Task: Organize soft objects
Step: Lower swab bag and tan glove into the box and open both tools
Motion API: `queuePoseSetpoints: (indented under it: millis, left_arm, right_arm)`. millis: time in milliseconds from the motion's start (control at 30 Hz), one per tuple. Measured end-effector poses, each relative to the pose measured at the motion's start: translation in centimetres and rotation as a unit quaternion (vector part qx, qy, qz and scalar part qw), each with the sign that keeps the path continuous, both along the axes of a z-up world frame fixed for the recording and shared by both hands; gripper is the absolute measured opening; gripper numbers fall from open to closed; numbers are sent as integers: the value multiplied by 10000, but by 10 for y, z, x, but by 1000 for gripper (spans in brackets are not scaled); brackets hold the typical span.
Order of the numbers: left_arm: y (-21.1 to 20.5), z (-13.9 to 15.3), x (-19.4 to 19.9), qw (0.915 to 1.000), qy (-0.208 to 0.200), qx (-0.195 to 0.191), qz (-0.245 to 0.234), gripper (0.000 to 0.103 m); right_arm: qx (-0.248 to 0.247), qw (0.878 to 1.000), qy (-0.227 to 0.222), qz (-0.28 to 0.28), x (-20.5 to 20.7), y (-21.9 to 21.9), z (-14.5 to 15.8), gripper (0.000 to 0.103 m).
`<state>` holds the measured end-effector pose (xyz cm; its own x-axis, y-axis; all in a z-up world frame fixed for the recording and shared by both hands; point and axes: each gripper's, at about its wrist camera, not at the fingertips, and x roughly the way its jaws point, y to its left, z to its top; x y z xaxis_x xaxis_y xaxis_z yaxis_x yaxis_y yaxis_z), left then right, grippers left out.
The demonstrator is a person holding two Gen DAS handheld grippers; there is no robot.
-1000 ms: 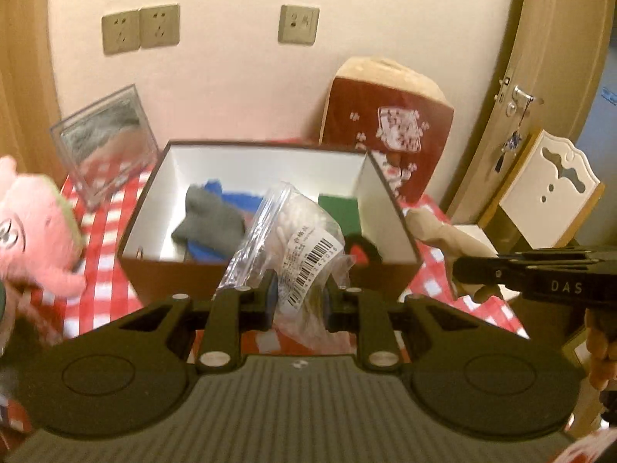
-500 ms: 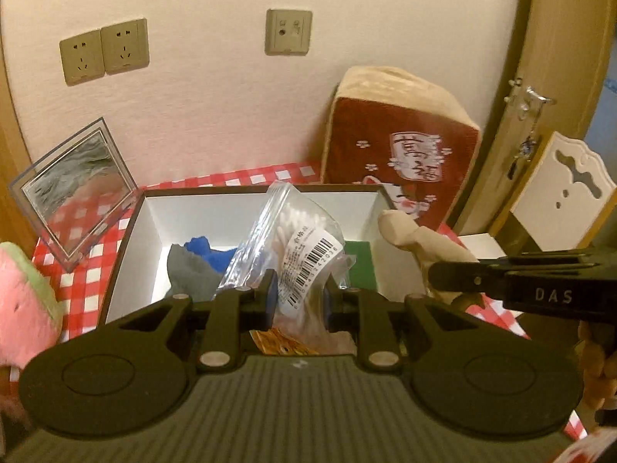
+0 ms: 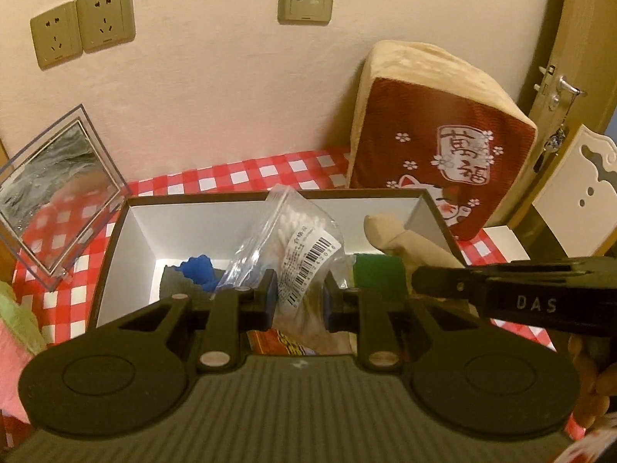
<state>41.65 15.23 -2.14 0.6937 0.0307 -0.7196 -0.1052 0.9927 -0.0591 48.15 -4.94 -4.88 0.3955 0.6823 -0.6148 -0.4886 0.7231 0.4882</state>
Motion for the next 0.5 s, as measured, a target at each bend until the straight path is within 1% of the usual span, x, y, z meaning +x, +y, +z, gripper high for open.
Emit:
queuePoseSetpoints:
  millis: [67, 100, 167, 200, 300, 500]
  left_arm:
    - [3, -2, 6, 10000, -30, 8, 43, 21]
    - [5, -3, 8, 10000, -42, 12, 57, 24]
    - [8, -4, 12, 9999, -79, 7, 96, 33]
    - [10, -4, 13, 9999, -85, 26, 124, 40]
    - [15, -5, 14, 9998, -90, 32, 157, 43]
    - [22, -11, 12, 9997, 31, 85, 208, 50]
  right_arm:
    - [29, 10000, 72, -36, 6, 3, -4, 12]
    - [44, 9999, 100, -58, 9, 5, -5, 12]
    - [42, 9999, 114, -76, 12, 7, -6, 12]
    - [44, 9999, 127, -81, 14, 8, -7, 12]
    - [35, 9998, 151, -78, 17, 10, -8, 12]
    - [-10, 9997, 218, -118, 19, 12, -13, 12]
